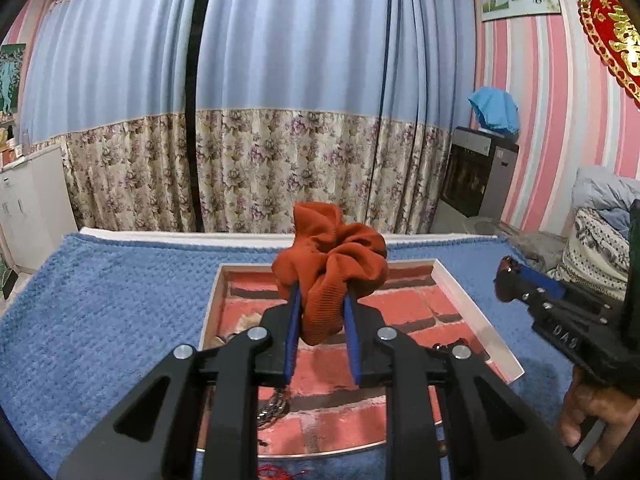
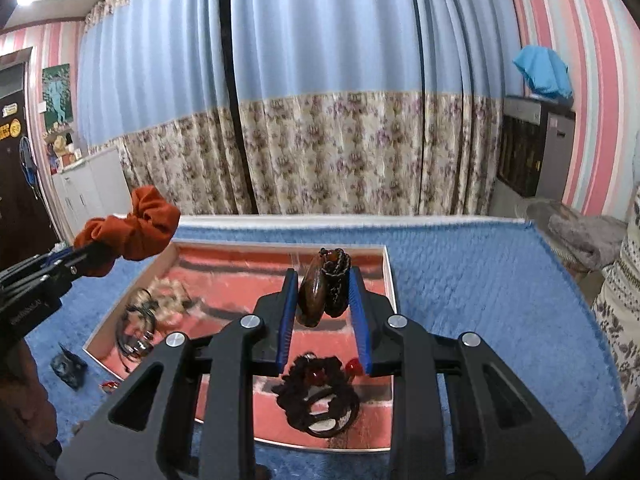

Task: Organize jewelry
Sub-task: 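Open left tool to drop the scrunchie while right drops the bead bracelet in tray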

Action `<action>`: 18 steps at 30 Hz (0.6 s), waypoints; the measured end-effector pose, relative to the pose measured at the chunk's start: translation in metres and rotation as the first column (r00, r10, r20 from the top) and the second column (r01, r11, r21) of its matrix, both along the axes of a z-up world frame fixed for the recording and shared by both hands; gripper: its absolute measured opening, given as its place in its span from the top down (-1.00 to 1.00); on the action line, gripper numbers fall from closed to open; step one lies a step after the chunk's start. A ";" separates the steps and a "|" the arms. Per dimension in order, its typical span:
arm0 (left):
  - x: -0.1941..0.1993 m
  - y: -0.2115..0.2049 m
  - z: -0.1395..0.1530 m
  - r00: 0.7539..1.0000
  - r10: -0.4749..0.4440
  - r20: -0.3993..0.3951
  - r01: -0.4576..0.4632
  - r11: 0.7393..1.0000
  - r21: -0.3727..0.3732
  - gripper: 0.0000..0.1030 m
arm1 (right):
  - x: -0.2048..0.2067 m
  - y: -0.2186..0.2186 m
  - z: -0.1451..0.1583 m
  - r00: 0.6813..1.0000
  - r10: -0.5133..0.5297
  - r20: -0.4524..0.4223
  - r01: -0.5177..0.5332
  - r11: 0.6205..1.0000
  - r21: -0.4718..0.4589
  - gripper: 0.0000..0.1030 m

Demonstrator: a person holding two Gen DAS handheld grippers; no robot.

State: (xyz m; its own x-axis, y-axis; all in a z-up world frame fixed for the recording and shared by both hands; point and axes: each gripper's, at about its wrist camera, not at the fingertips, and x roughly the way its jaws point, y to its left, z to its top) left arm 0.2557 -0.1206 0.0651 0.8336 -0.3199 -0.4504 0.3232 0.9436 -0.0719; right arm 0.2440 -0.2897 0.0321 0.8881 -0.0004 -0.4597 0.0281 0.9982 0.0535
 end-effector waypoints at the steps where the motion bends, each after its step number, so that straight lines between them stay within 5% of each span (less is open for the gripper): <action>1: 0.003 -0.003 -0.004 1.000 -0.001 -0.010 0.001 1.000 -0.001 0.61 | 0.004 -0.001 -0.005 1.000 0.001 -0.013 -0.001 1.000 0.001 0.49; 18: 0.025 -0.028 -0.055 0.978 -0.020 -0.206 0.032 0.998 0.055 0.59 | 0.034 -0.019 -0.059 0.979 -0.031 -0.203 0.035 0.999 0.014 0.49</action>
State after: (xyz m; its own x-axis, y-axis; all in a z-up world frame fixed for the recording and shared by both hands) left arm 0.2803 -0.1489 0.0102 0.7130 -0.3087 -0.6296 0.3316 0.9396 -0.0851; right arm 0.2780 -0.3085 -0.0269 0.7763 -0.0185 -0.6301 0.0728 0.9955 0.0605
